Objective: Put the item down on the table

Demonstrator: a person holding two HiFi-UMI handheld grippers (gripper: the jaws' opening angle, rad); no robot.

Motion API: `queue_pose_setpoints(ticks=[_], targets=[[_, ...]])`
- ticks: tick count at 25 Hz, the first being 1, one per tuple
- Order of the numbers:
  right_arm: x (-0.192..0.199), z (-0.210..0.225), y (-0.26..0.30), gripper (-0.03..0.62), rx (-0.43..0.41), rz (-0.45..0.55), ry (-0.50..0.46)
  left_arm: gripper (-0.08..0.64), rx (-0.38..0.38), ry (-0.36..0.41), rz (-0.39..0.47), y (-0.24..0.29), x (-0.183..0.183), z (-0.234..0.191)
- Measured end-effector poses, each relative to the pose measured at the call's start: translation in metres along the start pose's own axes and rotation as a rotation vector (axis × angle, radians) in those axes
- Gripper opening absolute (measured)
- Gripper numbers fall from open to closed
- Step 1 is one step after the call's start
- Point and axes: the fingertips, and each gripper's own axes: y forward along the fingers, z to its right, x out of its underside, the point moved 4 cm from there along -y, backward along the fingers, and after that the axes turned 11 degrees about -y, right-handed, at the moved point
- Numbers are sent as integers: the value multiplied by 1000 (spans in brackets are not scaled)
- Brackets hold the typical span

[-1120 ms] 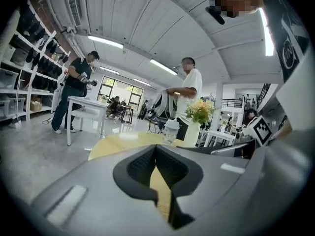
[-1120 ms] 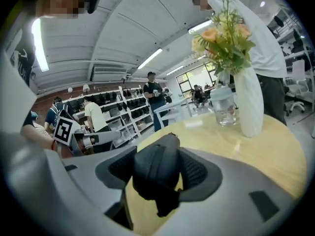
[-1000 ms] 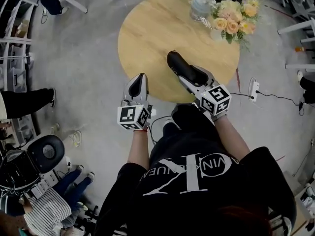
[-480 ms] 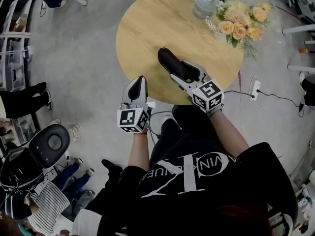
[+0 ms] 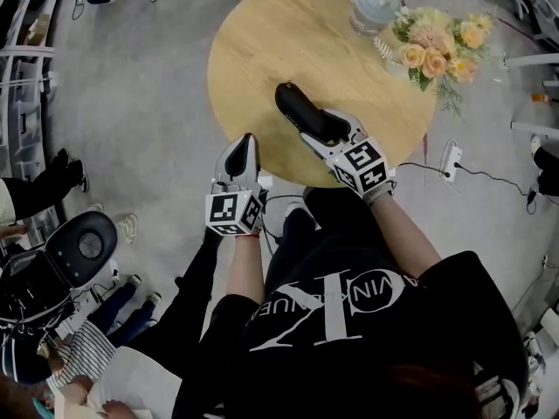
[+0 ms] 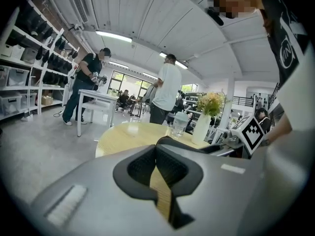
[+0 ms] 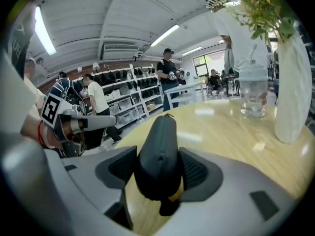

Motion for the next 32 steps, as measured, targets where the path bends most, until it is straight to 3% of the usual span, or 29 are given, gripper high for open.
queue_pose_setpoints(ticks=[13,32], targets=[[0,3,-4,270,19,4,71,12,20,1,1,-3,-2,3],[-3,15,-44,270,135,64,131,12,77,22,13,-12,-7,20]])
